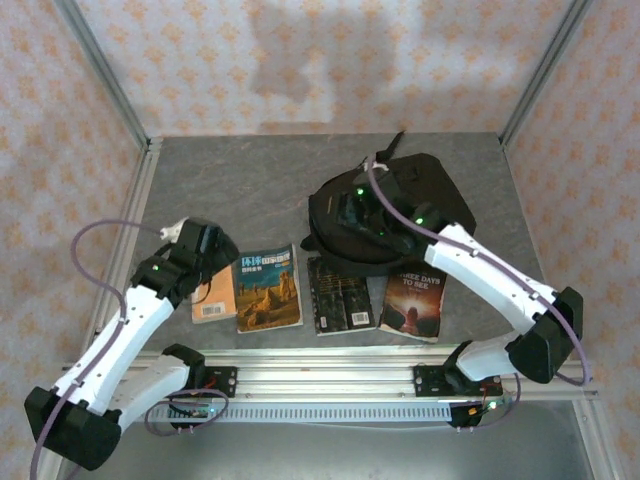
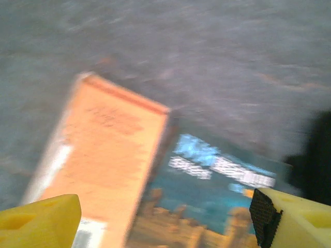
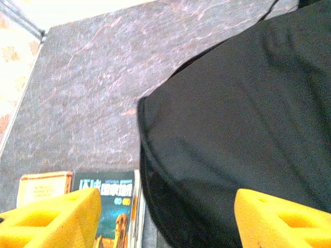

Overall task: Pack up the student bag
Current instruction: Close the student bag at the center of the table.

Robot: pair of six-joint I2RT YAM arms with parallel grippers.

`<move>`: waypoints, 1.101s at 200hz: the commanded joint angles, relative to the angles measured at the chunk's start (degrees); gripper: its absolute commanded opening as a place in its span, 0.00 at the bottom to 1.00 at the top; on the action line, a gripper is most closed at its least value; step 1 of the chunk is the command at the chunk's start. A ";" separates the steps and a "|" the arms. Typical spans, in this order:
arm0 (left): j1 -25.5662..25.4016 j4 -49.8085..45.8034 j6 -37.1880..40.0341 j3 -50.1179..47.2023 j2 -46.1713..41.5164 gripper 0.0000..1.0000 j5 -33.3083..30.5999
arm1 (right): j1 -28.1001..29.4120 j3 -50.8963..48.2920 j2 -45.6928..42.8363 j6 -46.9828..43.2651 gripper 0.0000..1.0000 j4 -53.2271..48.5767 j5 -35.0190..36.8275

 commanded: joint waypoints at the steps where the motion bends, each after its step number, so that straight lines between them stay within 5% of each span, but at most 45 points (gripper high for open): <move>1: 2.14 -2.94 -5.24 -4.15 -1.23 0.87 -8.31 | 4.42 -2.18 2.64 0.84 0.70 1.85 4.65; 37: 3.23 -0.68 -8.15 -8.63 1.15 0.86 -18.77 | 10.56 -2.32 9.39 2.42 0.74 3.95 0.80; 68: 6.08 4.55 -7.68 -11.55 7.62 0.84 -17.10 | 13.89 -0.85 15.58 3.29 0.74 6.56 -3.83; 135: 10.89 19.42 -0.82 -15.82 14.57 0.64 -0.59 | 15.35 8.85 30.58 7.88 0.69 9.41 -24.47; 180: 10.76 26.31 -0.90 -19.97 18.05 0.56 11.44 | 15.08 13.51 35.95 9.91 0.66 7.80 -25.21; 220: 9.56 29.38 -4.00 -24.36 12.56 0.45 19.52 | 14.14 17.29 40.52 11.72 0.64 5.48 -24.60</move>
